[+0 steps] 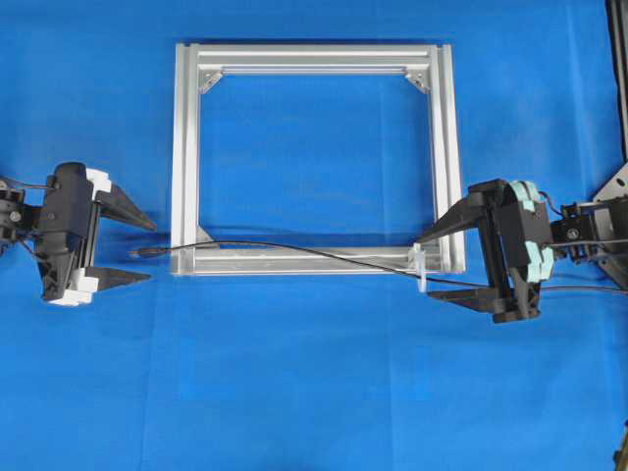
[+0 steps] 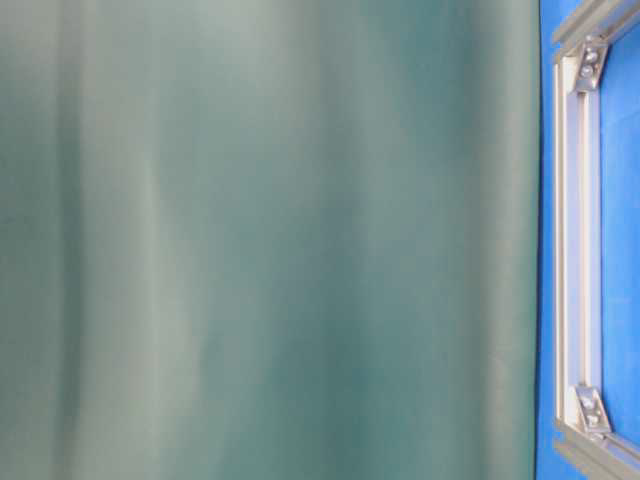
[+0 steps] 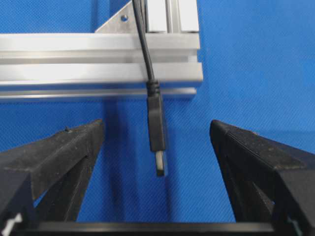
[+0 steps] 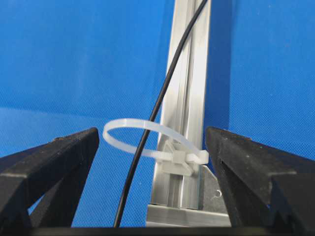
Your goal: Insert the wire through the string loop located on the right side.
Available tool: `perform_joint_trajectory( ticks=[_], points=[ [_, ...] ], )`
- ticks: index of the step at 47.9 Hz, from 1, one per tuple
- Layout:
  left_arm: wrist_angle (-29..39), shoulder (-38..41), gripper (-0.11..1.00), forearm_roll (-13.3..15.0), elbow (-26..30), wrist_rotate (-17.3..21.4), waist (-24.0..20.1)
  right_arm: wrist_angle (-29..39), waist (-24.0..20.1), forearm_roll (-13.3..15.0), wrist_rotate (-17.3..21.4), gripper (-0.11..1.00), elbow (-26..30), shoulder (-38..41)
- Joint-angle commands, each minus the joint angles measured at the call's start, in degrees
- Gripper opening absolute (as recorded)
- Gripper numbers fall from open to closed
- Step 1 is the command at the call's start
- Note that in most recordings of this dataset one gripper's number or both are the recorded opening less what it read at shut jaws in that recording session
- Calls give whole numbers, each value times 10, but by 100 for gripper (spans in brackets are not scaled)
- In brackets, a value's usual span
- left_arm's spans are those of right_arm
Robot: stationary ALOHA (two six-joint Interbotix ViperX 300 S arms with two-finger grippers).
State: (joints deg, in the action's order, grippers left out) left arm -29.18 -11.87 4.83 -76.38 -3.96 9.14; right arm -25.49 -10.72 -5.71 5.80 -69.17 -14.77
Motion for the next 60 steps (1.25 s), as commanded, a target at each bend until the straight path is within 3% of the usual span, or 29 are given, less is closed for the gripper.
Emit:
perform_joint_trajectory(
  ticks=[1,23,60],
  points=[
    [3,-24,85,-2,16,-1,2,4,0,1,-1,93,13,-16],
    [134,-171,85,-2,84,8,-27,157,27,8,-11,93,55,-149],
    [139,-178,85,-2,86,8,-38,160,33,9,-25,93,54,-164]
  ],
)
